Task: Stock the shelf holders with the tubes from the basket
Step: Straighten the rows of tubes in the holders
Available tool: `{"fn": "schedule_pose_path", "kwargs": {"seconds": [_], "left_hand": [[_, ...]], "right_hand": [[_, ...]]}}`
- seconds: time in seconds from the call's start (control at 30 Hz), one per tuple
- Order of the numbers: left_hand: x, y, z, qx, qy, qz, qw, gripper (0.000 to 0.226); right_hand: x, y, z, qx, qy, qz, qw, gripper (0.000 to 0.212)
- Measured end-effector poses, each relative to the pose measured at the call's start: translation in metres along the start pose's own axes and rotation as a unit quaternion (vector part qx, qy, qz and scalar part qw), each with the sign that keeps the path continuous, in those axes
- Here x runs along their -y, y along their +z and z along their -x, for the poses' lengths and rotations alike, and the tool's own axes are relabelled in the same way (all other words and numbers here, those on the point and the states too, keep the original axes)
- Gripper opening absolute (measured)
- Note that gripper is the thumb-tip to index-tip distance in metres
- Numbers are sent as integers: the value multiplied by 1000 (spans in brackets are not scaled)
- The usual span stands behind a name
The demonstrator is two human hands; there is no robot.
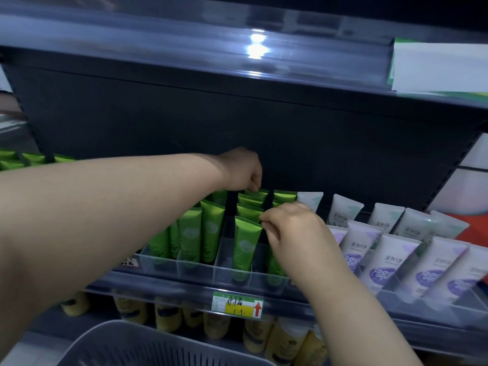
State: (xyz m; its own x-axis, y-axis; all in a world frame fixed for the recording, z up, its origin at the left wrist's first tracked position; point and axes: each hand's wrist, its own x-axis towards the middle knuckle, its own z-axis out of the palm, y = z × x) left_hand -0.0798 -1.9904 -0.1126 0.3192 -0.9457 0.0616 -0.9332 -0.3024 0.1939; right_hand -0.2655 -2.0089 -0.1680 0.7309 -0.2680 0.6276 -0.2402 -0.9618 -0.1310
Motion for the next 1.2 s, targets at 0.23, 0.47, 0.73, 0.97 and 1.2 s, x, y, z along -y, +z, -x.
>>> {"fn": "schedule_pose_path", "kwargs": {"seconds": [0.23,0.47,0.73,0.97,1.2], "left_hand": [[6,0,7,0,-12,26,1000,20],[6,-2,12,-7,-12,33,999,25],[12,2,18,-9,-32,29,999,21],[3,5,21,-36,-40,44,998,20],[3,2,24,-41,-52,63,996,23]], "right_hand": [[1,-6,0,-8,-6,-5,1000,2],[-1,-13,1,-3,10,8,1000,12],[0,-16,4,2,10,10,1000,11],[0,-18,4,1,12,5,1000,9],[-2,-18,5,11,15,6,1000,10]]}}
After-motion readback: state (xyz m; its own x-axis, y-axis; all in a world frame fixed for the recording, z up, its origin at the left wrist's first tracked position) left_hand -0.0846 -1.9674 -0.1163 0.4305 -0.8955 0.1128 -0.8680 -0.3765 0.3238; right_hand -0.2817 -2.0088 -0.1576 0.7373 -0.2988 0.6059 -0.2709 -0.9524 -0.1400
